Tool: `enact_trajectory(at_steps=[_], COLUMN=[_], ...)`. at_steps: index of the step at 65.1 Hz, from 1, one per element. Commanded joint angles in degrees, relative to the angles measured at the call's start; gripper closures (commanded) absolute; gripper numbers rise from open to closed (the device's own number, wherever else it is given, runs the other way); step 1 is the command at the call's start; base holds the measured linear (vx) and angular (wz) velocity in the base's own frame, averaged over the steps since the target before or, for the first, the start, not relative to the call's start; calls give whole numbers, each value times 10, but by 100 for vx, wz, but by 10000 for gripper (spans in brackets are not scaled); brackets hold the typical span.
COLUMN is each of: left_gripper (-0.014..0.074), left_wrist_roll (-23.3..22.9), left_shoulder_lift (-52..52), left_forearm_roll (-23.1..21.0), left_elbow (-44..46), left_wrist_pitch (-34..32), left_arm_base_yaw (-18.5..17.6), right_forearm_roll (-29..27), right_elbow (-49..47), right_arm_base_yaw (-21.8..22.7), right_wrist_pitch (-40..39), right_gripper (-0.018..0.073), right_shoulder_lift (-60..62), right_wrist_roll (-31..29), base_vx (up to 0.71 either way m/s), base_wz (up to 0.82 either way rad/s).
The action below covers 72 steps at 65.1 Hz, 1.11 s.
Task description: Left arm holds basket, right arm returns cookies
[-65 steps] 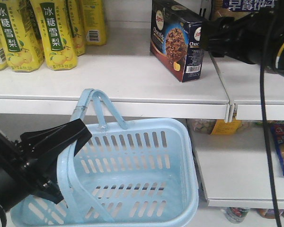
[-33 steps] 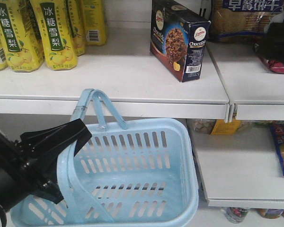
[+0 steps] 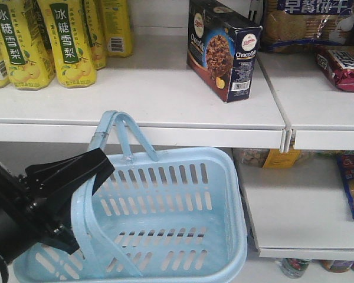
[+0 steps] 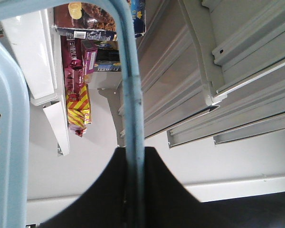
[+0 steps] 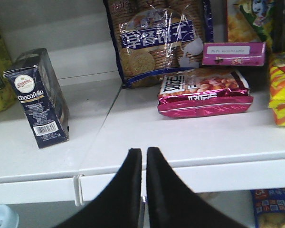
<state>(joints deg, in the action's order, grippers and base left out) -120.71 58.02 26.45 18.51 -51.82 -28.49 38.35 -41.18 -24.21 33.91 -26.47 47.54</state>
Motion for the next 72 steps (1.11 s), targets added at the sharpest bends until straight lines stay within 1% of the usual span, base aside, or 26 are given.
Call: enact_trajectory(at_steps=[1, 17, 72], left_gripper=[599, 599, 599], left_wrist_roll=[15, 15, 15], left_shoulder_lift=[-7, -7, -7], left_forearm_roll=[-53, -53, -53], left_elbow=[21, 21, 21], left_wrist_pitch=[-40, -40, -40], left_arm_base_yaw=[5, 5, 5], right_forearm_roll=[16, 1, 3], right_elbow=[7, 52, 52], right_arm_base_yaw=[2, 2, 2], right_wrist_pitch=[-14, 13, 18], right_gripper=[570, 570, 570], right_shoulder_lift=[34, 114, 116], right_wrist_roll=[-6, -6, -6], base_vx=[0, 0, 0], base_wz=[0, 0, 0])
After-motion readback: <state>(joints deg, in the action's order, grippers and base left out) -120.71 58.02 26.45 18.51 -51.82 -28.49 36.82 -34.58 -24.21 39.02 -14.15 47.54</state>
